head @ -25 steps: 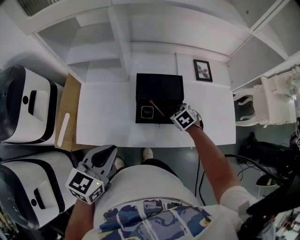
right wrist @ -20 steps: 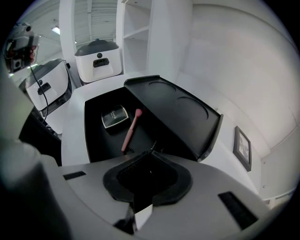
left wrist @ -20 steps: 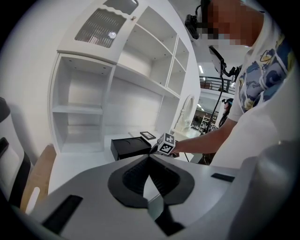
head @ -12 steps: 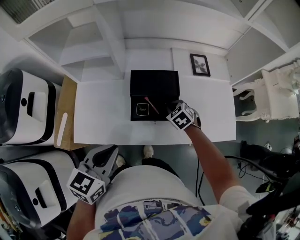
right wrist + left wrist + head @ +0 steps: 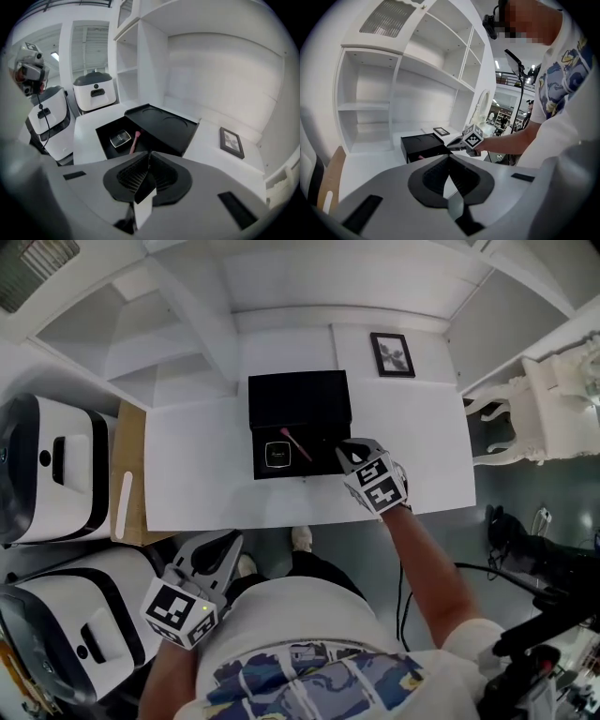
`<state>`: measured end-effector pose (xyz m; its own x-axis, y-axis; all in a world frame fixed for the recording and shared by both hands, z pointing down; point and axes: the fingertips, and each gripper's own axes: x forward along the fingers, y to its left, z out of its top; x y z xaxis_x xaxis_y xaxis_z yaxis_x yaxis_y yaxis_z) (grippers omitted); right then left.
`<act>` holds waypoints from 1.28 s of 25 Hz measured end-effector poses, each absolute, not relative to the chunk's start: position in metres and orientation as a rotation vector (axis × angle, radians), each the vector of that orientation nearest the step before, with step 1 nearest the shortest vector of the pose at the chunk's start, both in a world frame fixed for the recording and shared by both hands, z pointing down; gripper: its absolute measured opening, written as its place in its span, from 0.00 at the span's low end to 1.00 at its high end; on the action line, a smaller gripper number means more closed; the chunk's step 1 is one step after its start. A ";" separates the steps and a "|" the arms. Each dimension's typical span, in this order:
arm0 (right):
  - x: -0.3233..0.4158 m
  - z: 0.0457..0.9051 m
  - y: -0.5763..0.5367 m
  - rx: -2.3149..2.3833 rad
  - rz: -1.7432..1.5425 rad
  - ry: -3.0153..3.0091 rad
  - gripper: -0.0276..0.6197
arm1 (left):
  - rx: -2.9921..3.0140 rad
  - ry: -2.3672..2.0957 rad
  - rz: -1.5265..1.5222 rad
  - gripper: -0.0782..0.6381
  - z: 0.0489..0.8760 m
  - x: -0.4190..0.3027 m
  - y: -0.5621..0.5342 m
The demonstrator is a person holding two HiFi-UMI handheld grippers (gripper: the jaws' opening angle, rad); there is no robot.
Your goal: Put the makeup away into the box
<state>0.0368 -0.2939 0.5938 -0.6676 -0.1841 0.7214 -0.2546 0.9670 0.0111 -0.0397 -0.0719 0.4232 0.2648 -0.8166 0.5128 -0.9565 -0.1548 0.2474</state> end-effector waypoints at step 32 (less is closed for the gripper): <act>0.048 0.507 -0.034 0.510 0.333 -2.464 0.08 | 2.361 -1.349 0.263 0.13 0.400 -0.086 0.068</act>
